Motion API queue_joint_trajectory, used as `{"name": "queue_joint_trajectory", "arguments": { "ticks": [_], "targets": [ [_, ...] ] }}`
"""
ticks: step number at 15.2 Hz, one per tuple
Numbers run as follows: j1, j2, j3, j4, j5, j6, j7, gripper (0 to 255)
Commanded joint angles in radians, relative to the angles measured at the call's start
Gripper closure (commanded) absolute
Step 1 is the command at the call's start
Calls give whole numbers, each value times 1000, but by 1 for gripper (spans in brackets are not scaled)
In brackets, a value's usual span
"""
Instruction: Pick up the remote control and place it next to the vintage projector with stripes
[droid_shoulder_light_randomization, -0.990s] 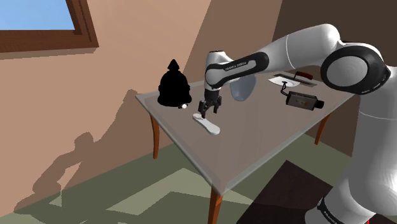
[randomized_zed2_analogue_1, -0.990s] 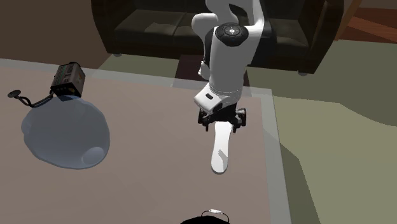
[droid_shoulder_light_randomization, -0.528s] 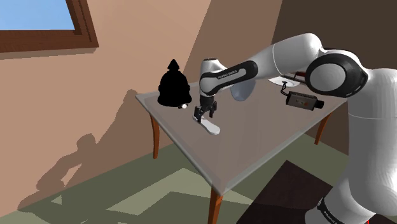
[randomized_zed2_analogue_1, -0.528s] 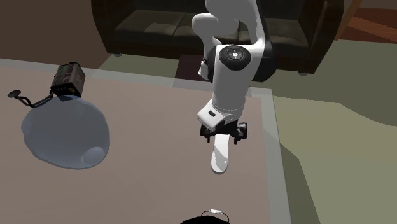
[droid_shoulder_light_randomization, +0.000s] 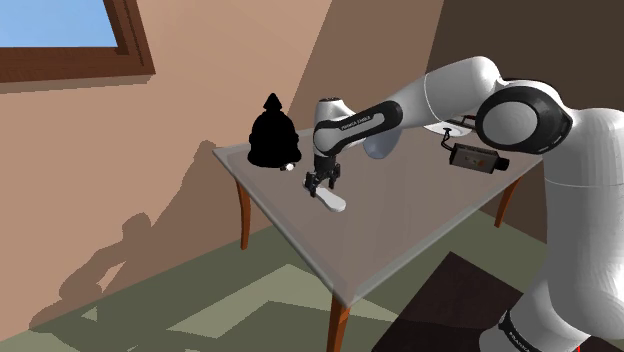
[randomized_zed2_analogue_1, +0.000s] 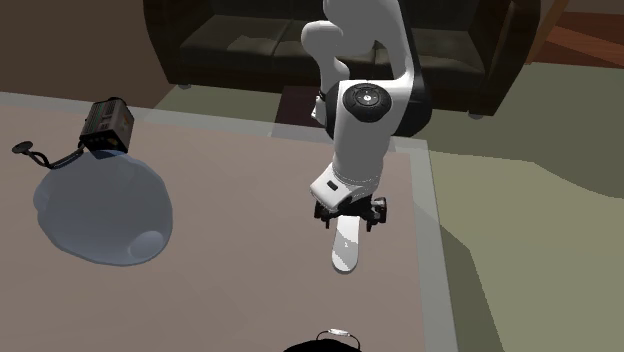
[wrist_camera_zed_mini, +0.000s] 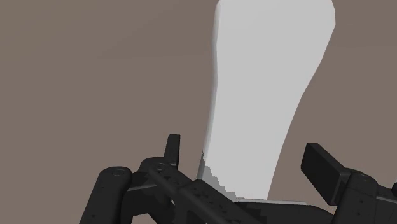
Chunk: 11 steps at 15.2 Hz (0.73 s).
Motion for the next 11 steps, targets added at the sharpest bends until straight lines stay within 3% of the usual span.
{"name": "queue_joint_trajectory", "arguments": {
  "ticks": [1, 2, 3, 11],
  "targets": [
    [0, 0, 0, 0, 0, 0, 0, 0],
    [0, 0, 0, 0, 0, 0, 0, 0],
    [0, 0, 0, 0, 0, 0, 0, 255],
    [0, 0, 0, 0, 0, 0, 0, 255]
  ]
}}
